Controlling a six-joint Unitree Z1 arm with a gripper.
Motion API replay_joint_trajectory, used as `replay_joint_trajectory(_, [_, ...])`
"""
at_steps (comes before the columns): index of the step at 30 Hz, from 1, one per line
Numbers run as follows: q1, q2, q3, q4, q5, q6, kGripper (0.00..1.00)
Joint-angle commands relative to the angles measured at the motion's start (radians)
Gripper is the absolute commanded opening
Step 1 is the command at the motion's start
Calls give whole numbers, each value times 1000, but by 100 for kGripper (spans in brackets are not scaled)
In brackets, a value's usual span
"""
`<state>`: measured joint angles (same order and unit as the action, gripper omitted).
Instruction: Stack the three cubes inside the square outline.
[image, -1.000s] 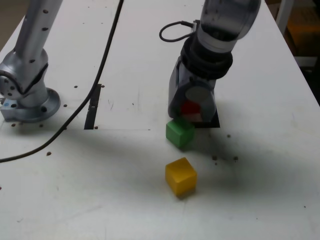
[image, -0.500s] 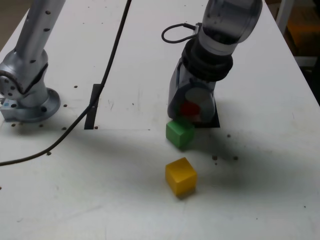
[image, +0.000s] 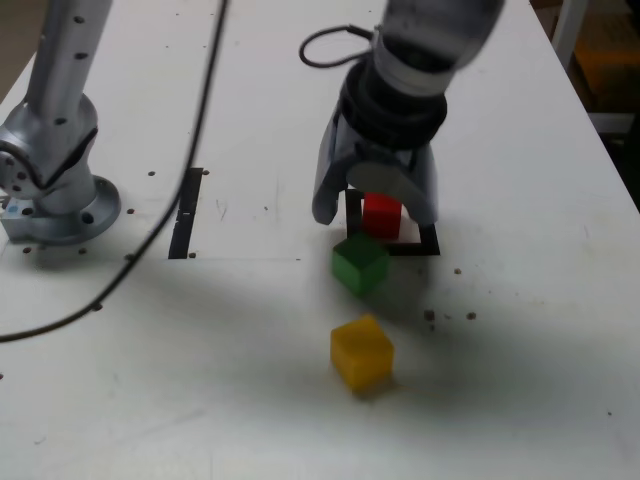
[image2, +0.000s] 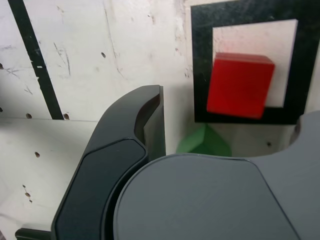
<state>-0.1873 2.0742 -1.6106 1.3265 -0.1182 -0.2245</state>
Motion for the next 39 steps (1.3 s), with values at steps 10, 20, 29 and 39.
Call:
replay_joint_trajectory(10, [-229, -248, 11, 206, 8, -415, 100])
replay_joint_trajectory(20, [-319, -161, -61, 195, -134, -660, 99])
replay_joint_trajectory(29, [-319, -52, -146, 174, -194, -774, 99])
replay_joint_trajectory(39, [-316, 3, -124, 63, -177, -778, 99])
